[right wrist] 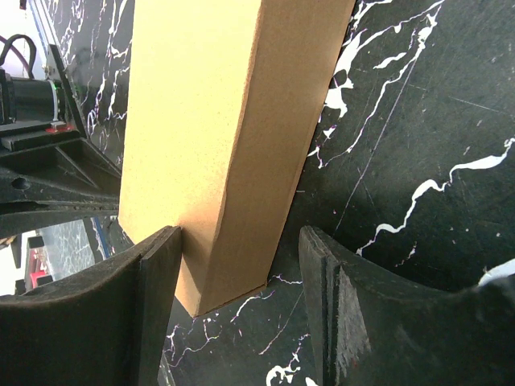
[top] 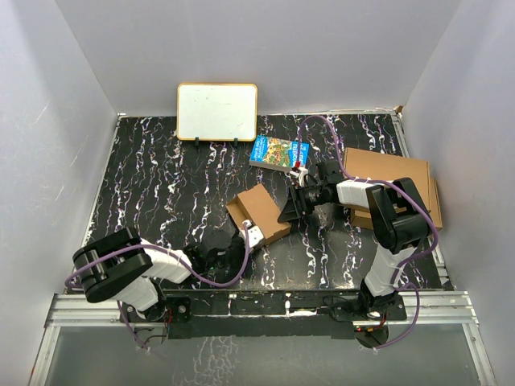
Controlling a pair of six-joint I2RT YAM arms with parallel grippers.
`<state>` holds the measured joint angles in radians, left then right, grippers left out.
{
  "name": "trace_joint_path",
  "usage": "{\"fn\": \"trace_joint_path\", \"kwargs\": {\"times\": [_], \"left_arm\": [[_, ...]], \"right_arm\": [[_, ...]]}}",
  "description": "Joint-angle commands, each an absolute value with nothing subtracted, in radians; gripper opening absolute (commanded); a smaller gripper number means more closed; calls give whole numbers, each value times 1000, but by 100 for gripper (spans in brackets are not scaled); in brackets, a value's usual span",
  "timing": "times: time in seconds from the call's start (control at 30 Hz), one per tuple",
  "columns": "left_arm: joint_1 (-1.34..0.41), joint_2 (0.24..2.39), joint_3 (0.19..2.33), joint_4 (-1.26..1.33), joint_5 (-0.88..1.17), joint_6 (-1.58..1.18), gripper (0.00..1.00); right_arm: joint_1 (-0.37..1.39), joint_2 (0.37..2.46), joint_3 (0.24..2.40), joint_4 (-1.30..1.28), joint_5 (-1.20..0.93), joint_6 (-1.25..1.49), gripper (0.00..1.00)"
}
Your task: Fold the paper box
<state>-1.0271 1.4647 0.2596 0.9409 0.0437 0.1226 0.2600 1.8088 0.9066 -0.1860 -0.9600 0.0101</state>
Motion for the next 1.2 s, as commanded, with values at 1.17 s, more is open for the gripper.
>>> {"fn": "trace_joint_path", "kwargs": {"times": [1.17], "left_arm": [[-1012,1504,190,1090,43,25,0]], "right_arm": [[255,1848,921,-176,-816,-37,61]]}}
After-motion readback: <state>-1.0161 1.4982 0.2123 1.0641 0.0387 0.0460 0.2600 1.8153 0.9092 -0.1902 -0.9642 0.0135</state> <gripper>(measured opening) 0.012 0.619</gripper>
